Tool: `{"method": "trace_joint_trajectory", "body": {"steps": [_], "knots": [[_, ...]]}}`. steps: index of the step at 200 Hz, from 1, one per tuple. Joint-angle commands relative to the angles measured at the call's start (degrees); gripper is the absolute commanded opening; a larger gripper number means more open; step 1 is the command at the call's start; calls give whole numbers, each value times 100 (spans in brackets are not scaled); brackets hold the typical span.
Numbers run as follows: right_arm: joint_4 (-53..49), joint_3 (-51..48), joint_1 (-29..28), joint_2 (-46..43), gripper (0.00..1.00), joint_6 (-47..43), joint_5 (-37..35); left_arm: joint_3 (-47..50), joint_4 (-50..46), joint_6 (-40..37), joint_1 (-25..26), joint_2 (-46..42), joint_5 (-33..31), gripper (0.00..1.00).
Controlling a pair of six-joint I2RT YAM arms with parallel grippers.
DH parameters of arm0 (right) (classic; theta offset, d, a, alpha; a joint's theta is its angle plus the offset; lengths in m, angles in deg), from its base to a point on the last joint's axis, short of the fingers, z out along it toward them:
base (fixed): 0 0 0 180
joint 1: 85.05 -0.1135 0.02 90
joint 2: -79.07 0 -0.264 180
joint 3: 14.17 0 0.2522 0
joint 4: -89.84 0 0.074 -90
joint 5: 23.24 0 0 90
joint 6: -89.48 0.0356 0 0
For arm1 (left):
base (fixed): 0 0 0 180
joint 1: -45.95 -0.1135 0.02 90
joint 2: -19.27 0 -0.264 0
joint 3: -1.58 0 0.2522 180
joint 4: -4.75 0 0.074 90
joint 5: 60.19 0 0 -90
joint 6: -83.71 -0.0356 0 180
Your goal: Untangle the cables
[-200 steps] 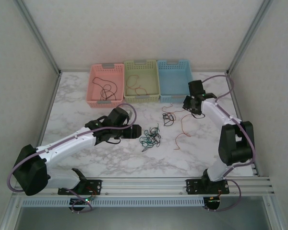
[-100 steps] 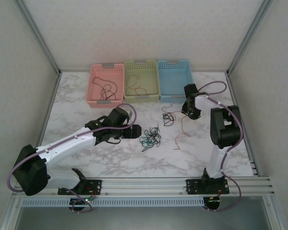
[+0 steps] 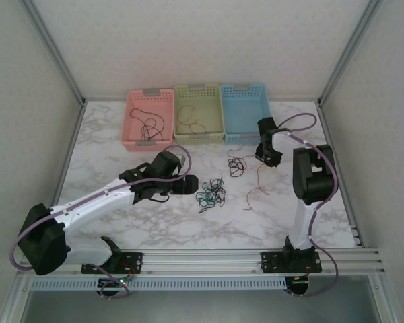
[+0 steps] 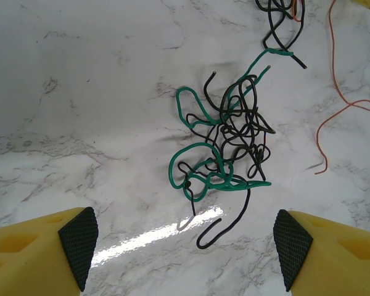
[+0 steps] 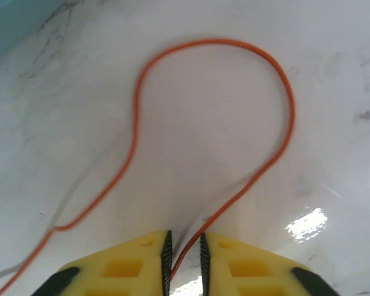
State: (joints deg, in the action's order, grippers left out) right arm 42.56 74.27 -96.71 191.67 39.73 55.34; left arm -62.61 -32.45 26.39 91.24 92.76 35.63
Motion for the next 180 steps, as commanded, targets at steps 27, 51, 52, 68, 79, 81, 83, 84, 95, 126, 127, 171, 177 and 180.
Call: {"method": "trace_joint_trajectory", "body": {"steps": [27, 51, 52, 68, 79, 81, 83, 84, 95, 126, 127, 171, 177, 180], "knots": [[153, -375, -15, -496, 0, -99, 392, 69, -59, -78, 40, -29, -56, 78], [206, -575, -30, -1205, 0, -248, 517, 43, -37, -77, 41, 2, -24, 78], [192, -580, -29, -1240, 0, -256, 513, 43, -33, -73, 41, 0, -22, 78], [58, -596, -32, -1864, 0, -366, 524, 34, -6, -79, 40, 15, -20, 78], [134, -616, -48, -2392, 0, -508, 634, 28, 16, -78, 41, 54, -12, 78], [148, -624, -54, -2493, 0, -540, 644, 24, 24, -78, 41, 63, -7, 78], [162, -619, -55, -2595, 0, -565, 653, 25, 24, -78, 45, 72, 1, 78], [166, -616, -55, -2647, 0, -572, 656, 25, 33, -78, 47, 74, 4, 78], [200, -557, -69, -3180, 0, -686, 654, 21, 48, -78, 45, 112, 15, 78], [723, -265, -65, -4412, 0, -1006, 898, 16, 91, -63, 49, 142, 15, 78], [750, -254, -65, -4439, 0, -1017, 915, 16, 97, -62, 49, 145, 15, 78], [1601, 566, -64, -4948, 0, -1175, 1785, 35, 160, -12, 49, 196, 25, 78], [1651, 701, -64, -4898, 0, -1201, 1823, 29, 173, -10, 57, 204, 33, 78], [1663, 769, -64, -4870, 0, -1201, 1827, 27, 185, -9, 58, 212, 33, 78]]}}
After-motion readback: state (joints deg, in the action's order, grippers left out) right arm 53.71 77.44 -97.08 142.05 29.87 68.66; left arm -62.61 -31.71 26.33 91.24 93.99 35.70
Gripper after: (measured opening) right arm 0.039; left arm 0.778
